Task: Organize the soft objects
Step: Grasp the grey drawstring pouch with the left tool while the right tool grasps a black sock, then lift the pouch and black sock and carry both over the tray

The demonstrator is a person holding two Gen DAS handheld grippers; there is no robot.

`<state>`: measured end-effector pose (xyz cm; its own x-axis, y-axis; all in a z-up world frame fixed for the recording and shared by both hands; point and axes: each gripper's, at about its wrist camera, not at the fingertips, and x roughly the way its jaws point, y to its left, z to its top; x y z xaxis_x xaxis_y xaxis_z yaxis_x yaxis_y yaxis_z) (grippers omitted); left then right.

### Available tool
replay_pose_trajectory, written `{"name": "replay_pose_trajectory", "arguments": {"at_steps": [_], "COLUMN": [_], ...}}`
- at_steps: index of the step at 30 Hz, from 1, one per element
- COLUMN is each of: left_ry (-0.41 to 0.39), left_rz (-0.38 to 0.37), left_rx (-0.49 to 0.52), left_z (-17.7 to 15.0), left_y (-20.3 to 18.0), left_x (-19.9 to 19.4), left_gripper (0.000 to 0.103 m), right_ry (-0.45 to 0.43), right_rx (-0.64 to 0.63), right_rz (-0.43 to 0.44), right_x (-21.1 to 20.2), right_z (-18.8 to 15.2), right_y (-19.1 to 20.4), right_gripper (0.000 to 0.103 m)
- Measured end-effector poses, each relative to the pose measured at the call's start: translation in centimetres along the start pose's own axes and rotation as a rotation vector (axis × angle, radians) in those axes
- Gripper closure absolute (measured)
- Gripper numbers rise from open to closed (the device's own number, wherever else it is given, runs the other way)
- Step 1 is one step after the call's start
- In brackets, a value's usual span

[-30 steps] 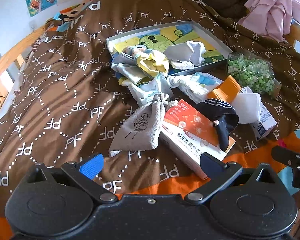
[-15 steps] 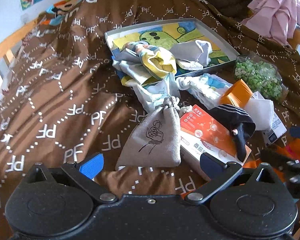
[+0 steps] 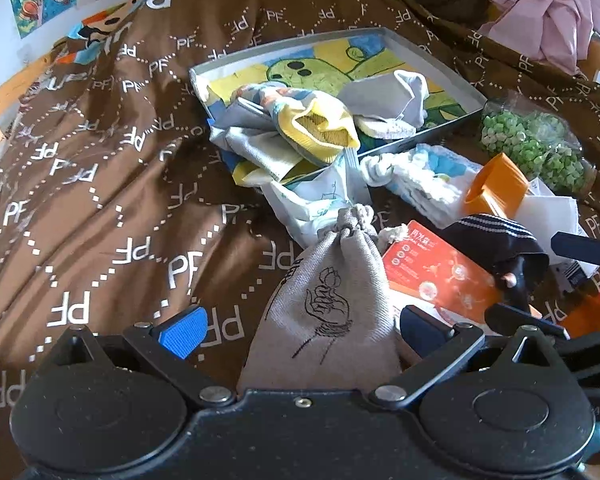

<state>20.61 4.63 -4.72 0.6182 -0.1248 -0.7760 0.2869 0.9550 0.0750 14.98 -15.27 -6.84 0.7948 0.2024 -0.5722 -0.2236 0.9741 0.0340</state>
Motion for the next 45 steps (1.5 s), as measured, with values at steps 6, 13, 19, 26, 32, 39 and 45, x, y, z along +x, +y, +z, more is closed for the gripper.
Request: {"name": "replay_pose_trajectory", "arguments": {"at_steps": [6,13,19,26,32,39,45], "left_ry": [0.057,0.045,0.043,0.054,0.060,0.046,0.041], "left_rz": [-0.068,-0.142,-0.132,-0.061,-0.044,-0.032,-0.026], "left_rx": [-0.089,-0.148,-0.167,-0.207,-0.243,-0.264,-0.246], "left_z": [-0.4,-0.5,-0.6,-0.3,-0.2,-0.3,-0.5], "left_y": [1.3,1.9,1.9,1.7,1.2,1.0,0.6], "left_x": [1.5,1.5,1.3,1.1,1.3,1.1,0.9], "left_gripper": [0.012,0.027,0.035,0.054,0.060,0.067,0.073], "right_ry": [0.011,-0.006,-0.008,0.042,0.052,0.049,0.042], "right_rx": [0.021,0.068,0.142,0.203,0.231,0.283,0.280], "right_rz": [0.011,0.026,0.033,0.100,0.143,0.164,0.165], "right_x": [0.7,0.4,0.0,0.8,1.2,1.5,1.6], "right_z": [0.1,0.5,0.4,-0.5,-0.6,-0.5,-0.4], "right_y": [-0.2,-0.6,-1.7,-2.4,-2.6,-3.1,-2.9], "right_gripper": [0.019,0.030,0.043,0.051,0.052,0.061,0.070]}}
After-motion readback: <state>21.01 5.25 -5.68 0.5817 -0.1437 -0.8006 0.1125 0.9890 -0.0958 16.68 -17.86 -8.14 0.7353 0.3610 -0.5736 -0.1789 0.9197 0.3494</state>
